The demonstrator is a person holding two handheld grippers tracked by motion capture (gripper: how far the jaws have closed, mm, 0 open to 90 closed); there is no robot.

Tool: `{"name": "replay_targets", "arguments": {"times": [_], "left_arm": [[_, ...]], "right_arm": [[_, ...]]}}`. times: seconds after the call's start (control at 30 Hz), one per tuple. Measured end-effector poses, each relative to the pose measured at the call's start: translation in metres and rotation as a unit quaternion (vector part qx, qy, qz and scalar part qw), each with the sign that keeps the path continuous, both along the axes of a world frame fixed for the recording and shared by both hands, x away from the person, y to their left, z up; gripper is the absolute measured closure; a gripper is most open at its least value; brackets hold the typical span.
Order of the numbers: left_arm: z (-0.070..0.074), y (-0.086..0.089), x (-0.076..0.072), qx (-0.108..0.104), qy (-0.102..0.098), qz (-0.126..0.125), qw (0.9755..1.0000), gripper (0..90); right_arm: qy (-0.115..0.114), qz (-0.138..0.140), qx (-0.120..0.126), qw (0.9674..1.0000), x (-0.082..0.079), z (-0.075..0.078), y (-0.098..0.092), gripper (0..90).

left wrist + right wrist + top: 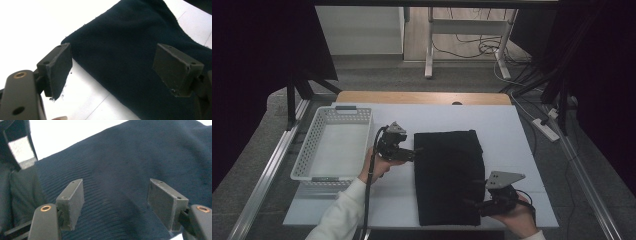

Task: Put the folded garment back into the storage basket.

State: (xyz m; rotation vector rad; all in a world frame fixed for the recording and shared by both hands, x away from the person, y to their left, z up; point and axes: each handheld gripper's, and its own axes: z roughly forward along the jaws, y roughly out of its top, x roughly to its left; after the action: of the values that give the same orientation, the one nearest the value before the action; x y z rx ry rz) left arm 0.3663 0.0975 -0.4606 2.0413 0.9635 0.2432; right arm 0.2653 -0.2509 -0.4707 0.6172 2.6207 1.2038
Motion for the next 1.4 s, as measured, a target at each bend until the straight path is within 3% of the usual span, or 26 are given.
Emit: {"name": "replay_targets", "arguments": {"times": [0.17,0.33,0.4,0.57,0.8,0.93,1.13,1.4], "left_arm": [[-0.002,-0.001,0.0,0.005,0.001,-0.001,1.0,16.5],[-0.002,-0.001,0.0,0.006,0.001,-0.001,1.0,16.3],[-0.002,0.0,0.0,0.004,0.001,0.0,1.0,16.3],[-0.004,0.0,0.001,0.006,0.004,0.0,1.0,16.3],[-0.006,-0.003,0.001,0.011,0.006,-0.001,0.9999,16.2],[-0.007,-0.002,0.001,0.011,0.007,-0.001,0.9999,16.2],[-0.008,-0.002,0.002,0.012,0.009,0.0,0.9999,16.2],[-0.008,-0.002,0.002,0.012,0.009,0.001,0.9999,16.2]], "right_arm": [[0.007,0.025,-0.036,0.999,-0.011,-0.007,0.008,28.1],[0.004,0.05,-0.078,0.9957,-0.019,-0.013,0.017,25.4],[-0.006,0.061,-0.109,0.9921,-0.022,-0.014,0.021,23.6],[-0.011,0.078,-0.141,0.9869,-0.025,-0.015,0.023,19.3],[-0.033,0.095,-0.208,0.9731,-0.026,-0.031,0.034,15.6],[-0.038,0.095,-0.218,0.9707,-0.025,-0.035,0.037,15.9],[-0.043,0.09,-0.216,0.9713,-0.024,-0.036,0.038,21.2],[-0.042,0.094,-0.225,0.9688,-0.021,-0.035,0.04,23.4]]}}
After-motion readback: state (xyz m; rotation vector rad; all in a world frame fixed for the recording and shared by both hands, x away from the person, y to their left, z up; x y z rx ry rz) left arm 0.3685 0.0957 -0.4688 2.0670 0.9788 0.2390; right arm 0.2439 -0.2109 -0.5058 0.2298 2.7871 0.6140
